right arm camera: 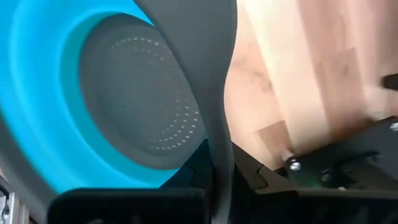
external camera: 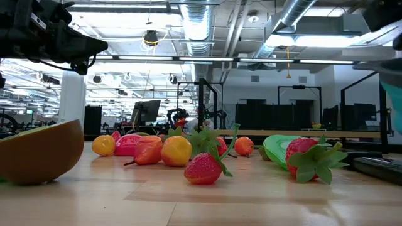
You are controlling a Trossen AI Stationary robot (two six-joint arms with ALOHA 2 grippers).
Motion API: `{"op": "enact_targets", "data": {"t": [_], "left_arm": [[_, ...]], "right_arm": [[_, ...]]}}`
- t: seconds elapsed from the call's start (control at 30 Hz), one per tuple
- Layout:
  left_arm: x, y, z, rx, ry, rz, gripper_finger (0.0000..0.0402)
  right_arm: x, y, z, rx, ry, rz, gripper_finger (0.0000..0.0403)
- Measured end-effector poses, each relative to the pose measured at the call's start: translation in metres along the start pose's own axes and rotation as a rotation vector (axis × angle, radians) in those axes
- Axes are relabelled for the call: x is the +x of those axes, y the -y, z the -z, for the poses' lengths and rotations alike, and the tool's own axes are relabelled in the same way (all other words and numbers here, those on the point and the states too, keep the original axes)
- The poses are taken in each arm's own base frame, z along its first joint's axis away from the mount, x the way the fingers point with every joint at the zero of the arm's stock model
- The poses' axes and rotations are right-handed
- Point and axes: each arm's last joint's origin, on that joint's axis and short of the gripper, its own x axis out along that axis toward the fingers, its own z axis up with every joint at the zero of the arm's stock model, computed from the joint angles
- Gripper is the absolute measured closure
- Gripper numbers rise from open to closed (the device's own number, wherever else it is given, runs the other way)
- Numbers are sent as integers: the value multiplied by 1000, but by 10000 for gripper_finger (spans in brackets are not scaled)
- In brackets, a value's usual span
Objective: Pick & Place Fruit
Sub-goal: Put the blue colander on the shelf
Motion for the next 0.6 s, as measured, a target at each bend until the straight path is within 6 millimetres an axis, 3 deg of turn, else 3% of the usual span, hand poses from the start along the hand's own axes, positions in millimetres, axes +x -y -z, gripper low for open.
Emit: {"op": "enact_targets", "data": {"t": [0.33,0.6], "left_arm": [[0,0,0,0,0,0,401],[0,0,0,0,0,0,401]], "right_arm": [[-30,5,-23,-53,82,-30,394],[-62,22,-39,-117,122,7,394]]}}
